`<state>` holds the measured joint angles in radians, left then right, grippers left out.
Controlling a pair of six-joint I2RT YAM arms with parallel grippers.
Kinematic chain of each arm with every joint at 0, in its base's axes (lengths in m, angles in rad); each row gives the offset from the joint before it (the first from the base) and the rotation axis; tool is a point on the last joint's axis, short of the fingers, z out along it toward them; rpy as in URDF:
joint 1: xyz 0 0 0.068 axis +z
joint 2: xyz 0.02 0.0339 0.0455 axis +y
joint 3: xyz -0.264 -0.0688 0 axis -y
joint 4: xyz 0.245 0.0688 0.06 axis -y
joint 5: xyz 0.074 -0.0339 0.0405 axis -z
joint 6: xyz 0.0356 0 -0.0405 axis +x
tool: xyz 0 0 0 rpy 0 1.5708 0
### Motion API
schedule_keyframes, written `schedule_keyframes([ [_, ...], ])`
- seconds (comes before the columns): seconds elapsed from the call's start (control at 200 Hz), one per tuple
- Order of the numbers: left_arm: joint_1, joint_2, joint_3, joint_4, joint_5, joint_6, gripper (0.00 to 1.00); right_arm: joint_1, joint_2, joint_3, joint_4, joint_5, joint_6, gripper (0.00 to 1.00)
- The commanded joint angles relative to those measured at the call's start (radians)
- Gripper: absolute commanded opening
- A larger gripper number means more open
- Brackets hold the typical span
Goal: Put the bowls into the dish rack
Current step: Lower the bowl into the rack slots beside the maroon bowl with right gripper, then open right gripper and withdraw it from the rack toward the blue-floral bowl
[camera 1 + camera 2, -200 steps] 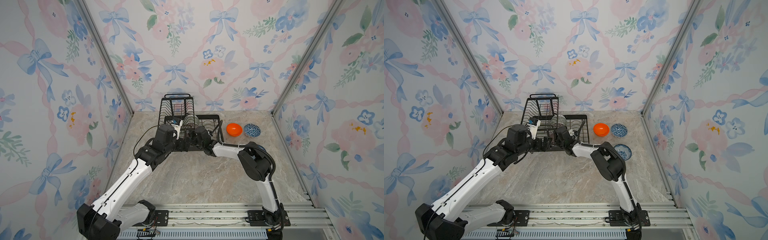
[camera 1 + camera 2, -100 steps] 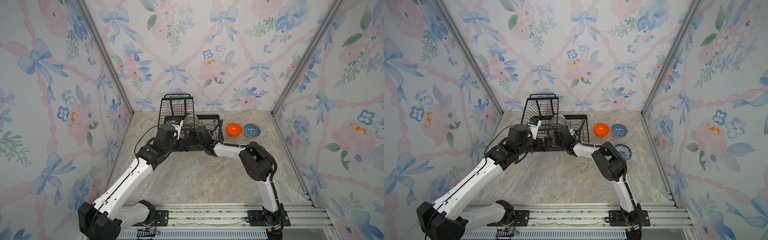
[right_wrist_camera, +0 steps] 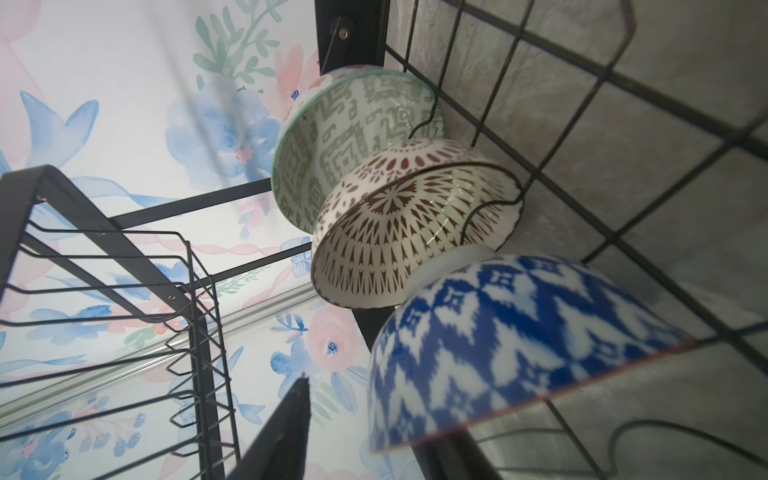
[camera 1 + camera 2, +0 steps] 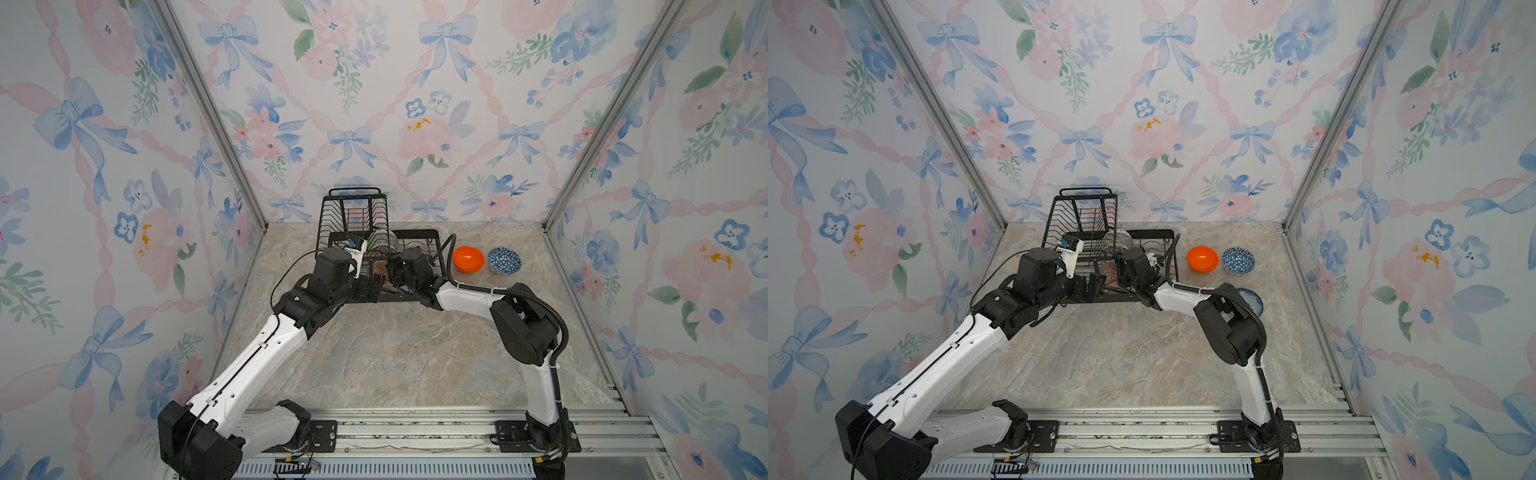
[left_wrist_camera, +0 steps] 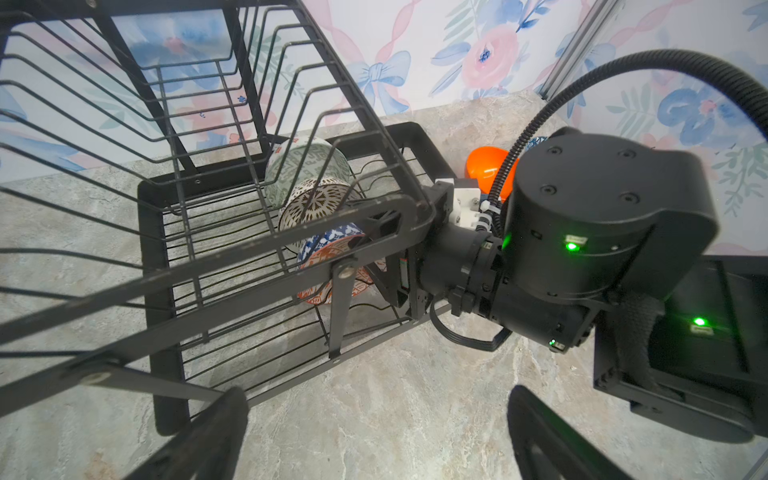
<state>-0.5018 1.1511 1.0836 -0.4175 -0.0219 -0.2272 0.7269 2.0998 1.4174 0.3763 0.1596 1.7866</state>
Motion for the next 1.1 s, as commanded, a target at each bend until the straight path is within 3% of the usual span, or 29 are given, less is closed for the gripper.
schedule_keyframes([
  [0.0, -0.004, 0.009, 0.028, 0.001, -0.012, 0.022, 0.98, -0.011, -0.053, -0.022, -0.025, -0.007, -0.029, 0.47],
  [0.265, -0.004, 0.014, 0.042, 0.002, -0.029, 0.025, 0.98, -0.021, -0.088, -0.052, -0.041, -0.022, -0.049, 0.50],
  [0.755, -0.002, -0.019, -0.012, 0.003, -0.032, 0.004, 0.98, -0.025, -0.199, -0.099, -0.133, -0.046, -0.205, 0.60],
  [1.095, -0.003, -0.061, -0.082, 0.050, -0.011, -0.030, 0.98, -0.043, -0.320, -0.087, -0.351, -0.045, -0.389, 0.67],
])
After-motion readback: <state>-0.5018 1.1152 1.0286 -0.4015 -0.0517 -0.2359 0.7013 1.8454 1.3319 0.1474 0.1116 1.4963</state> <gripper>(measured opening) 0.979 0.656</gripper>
